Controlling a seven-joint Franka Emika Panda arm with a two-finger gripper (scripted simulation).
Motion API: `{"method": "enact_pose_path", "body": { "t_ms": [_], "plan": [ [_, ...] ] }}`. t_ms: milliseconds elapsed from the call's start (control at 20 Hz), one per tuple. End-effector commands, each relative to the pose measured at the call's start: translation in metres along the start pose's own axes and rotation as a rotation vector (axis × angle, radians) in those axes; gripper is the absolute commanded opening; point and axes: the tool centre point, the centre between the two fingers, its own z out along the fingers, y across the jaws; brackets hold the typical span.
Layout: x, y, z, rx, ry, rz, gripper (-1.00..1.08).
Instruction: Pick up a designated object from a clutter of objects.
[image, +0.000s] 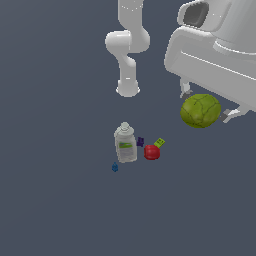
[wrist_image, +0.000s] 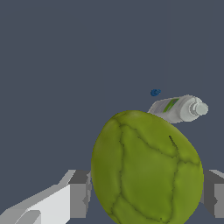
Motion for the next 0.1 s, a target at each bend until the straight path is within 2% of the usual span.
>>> {"method": "enact_pose_path", "body": {
  "t_ms": [0,50],
  "plan": [
    [0.0006,-0.0008,-0.0027,0.002,0.001,0.0,-1.0],
    [0.0006,-0.0009,-0.0027,0.002,0.001,0.0,-1.0]
  ]
}}
